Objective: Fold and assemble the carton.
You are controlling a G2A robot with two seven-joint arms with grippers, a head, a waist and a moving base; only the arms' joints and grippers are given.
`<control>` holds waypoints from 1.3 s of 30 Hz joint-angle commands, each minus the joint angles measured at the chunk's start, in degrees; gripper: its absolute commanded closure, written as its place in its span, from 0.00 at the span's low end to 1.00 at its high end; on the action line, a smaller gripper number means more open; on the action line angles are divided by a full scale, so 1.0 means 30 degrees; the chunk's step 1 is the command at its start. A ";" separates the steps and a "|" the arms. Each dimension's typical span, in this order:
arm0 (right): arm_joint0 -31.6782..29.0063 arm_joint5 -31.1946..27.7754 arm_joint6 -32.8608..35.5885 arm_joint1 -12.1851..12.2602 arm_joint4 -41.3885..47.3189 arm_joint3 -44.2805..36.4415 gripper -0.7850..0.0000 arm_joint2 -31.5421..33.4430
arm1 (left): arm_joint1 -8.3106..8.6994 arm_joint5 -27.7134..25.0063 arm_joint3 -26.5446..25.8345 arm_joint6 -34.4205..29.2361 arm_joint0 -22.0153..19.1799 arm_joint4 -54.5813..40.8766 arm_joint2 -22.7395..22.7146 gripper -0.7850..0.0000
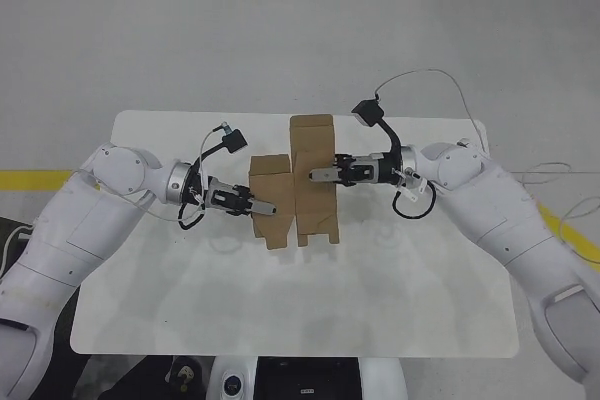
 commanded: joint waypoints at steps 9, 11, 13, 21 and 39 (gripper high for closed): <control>0.0494 0.0396 0.0395 0.0181 0.3220 0.0362 1.00 -0.0774 | 0.0100 -0.0373 0.0461 0.0377 -0.0203 -0.1031 0.0488 0.00; 0.0492 0.0501 0.0500 0.0190 0.3708 0.0373 1.00 -0.0683 | 0.0089 -0.0351 0.0627 0.0355 -0.0264 -0.1441 0.0506 0.00; 0.0456 0.0575 0.0573 0.0196 0.4205 0.0511 1.00 -0.0509 | 0.0083 -0.0403 0.0959 0.0407 -0.0366 -0.1850 0.0403 0.00; 0.0135 0.1232 0.1097 -0.0182 0.6519 0.2615 1.00 0.0478 | 0.0088 -0.1393 0.2936 0.1401 -0.0575 -0.2936 -0.0704 0.00; -0.0364 0.2852 -0.4230 -0.1725 0.3754 0.3437 1.00 0.1152 | -0.0852 0.0371 0.3438 0.5557 -0.0336 -0.1972 -0.0907 0.00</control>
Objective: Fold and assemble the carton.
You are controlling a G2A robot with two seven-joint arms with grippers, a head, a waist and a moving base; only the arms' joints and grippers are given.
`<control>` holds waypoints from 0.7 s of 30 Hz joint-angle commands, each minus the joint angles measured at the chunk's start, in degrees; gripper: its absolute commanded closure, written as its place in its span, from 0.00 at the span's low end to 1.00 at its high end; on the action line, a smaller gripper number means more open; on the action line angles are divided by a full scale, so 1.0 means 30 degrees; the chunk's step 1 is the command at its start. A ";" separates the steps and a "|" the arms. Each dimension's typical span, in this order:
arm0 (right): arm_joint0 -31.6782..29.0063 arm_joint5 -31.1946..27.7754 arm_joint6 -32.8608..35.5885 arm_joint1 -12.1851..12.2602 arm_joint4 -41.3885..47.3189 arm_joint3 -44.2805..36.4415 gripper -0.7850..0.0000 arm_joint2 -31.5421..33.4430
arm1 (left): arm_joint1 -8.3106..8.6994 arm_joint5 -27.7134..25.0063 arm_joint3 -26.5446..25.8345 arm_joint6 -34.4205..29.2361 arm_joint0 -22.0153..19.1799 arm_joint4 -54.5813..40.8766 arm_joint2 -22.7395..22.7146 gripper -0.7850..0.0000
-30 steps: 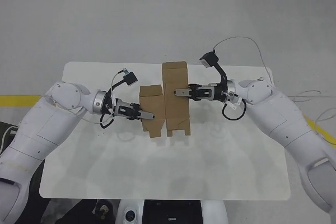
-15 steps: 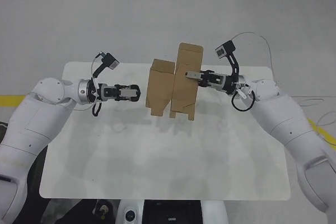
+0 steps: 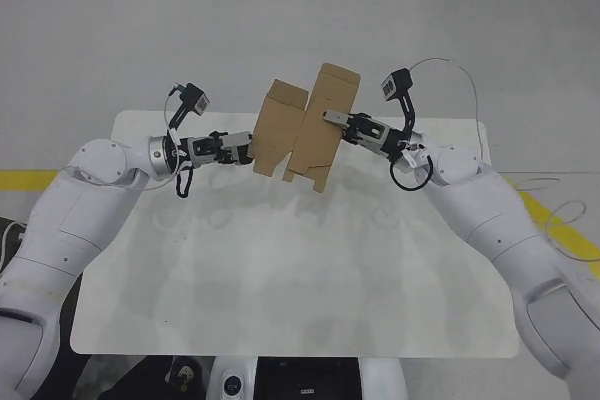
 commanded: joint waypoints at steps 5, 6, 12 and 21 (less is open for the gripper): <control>-0.0079 -0.0212 -0.0394 -0.0576 -0.0293 0.0546 1.00 0.0167 | -0.0296 0.0406 -0.0160 0.0715 0.0149 0.0355 -0.0001 0.00; -0.0101 -0.0252 -0.0428 -0.0665 -0.0349 0.0667 1.00 0.0199 | -0.0337 0.0446 -0.0190 0.0755 0.0155 0.0398 -0.0026 0.00; -0.0148 -0.0480 -0.0514 -0.1130 -0.0664 0.1338 1.00 0.0490 | -0.0520 0.0874 -0.0329 0.0856 0.0255 0.0618 -0.0258 0.44; -0.0248 -0.0723 -0.0249 -0.1647 -0.0951 0.2003 1.00 0.1071 | -0.0746 0.1391 -0.0231 0.0455 0.0513 0.0507 -0.0661 1.00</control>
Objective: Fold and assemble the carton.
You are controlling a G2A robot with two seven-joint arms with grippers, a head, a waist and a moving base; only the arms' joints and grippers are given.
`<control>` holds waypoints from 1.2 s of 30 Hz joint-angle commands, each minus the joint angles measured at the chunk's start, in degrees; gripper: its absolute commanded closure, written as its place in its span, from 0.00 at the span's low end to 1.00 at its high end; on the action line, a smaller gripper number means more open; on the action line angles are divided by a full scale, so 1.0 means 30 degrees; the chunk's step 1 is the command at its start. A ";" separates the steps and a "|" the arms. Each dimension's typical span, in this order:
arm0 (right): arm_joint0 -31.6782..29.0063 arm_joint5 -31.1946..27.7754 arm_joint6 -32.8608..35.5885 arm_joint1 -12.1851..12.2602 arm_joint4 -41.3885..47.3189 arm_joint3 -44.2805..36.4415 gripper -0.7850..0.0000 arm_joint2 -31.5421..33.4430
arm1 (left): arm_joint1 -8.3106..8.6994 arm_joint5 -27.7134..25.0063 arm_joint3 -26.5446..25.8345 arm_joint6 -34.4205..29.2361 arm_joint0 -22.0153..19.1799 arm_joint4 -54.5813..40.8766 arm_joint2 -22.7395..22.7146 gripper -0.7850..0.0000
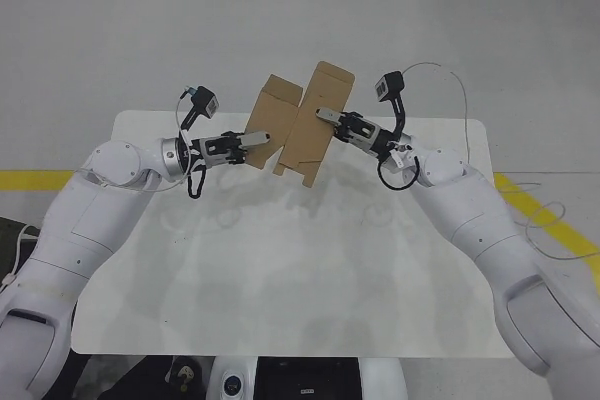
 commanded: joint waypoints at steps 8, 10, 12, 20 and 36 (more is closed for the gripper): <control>-0.0113 -0.0049 0.0556 -0.0325 -0.0335 0.0386 0.77 0.0634 | -0.0196 0.0281 0.0122 -0.0350 0.0141 0.0143 -0.0410 1.00; -0.0130 -0.0040 0.0713 -0.0376 -0.0417 0.0403 0.00 0.0790 | -0.0226 0.0317 0.0166 -0.0476 0.0147 0.0229 -0.0520 1.00; -0.0130 -0.0256 0.0923 -0.0402 -0.0492 0.0385 0.00 0.0999 | -0.0233 0.0278 0.0211 -0.0779 0.0079 0.0602 -0.0612 1.00; -0.0106 -0.1411 0.3341 -0.0068 -0.1117 0.0771 0.00 0.2089 | -0.0140 -0.0812 0.1244 -0.2365 -0.0455 0.1763 -0.1408 1.00; -0.0265 0.1484 0.8077 0.2211 -0.3611 -0.2471 0.00 0.3897 | 0.0169 -0.1454 0.1834 -0.6088 -0.0784 0.2131 -0.2102 1.00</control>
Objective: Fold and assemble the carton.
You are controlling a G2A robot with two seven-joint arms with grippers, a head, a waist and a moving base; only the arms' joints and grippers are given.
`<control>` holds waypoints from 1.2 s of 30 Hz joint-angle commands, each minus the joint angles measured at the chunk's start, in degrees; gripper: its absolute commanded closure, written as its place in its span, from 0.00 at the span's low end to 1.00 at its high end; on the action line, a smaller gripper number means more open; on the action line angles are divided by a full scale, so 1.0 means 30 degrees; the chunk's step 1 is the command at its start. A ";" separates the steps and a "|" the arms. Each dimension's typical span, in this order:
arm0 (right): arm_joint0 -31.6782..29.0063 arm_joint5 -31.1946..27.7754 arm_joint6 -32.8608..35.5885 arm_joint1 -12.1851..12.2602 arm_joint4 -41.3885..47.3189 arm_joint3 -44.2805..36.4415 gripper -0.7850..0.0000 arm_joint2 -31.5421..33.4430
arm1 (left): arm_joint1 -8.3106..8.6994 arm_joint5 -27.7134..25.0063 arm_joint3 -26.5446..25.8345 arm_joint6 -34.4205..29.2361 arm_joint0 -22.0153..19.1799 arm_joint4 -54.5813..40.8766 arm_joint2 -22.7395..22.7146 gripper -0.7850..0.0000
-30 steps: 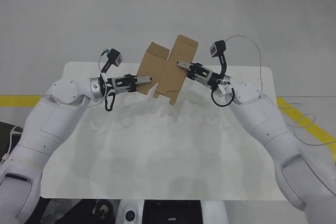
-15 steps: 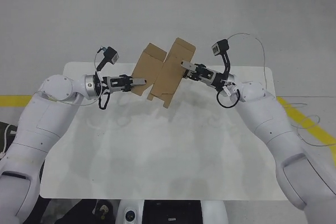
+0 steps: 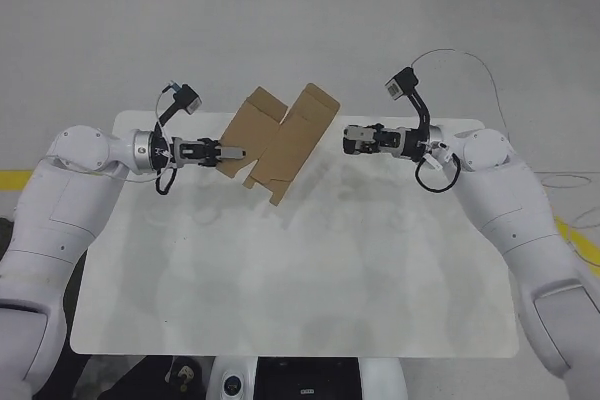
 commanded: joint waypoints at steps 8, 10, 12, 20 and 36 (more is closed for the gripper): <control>-0.0809 0.0519 0.0522 0.1080 0.0803 -0.1616 0.00 -0.0113 | 0.0803 0.0576 -0.2145 -0.0568 0.1040 0.0435 -0.0067 1.00; -0.0857 0.0320 0.0323 0.1298 0.0528 -0.1645 0.00 -0.0309 | 0.0973 0.0606 -0.2665 -0.0599 0.1210 0.0498 0.0028 1.00; -0.0803 0.0246 0.0249 0.1493 0.0219 -0.1498 0.00 -0.0617 | 0.1149 0.0631 -0.3163 -0.0624 0.1362 0.0553 0.0151 1.00; -0.0393 -0.0887 -0.0884 0.2002 -0.0210 -0.0782 0.00 -0.2131 | 0.1800 0.0519 -0.4305 -0.0514 0.1698 0.0431 0.0720 1.00; -0.0781 -0.1249 -0.1764 0.2262 -0.1190 -0.1757 0.00 -0.2290 | 0.2413 0.0211 -0.5216 -0.0204 0.1308 -0.0400 0.2612 1.00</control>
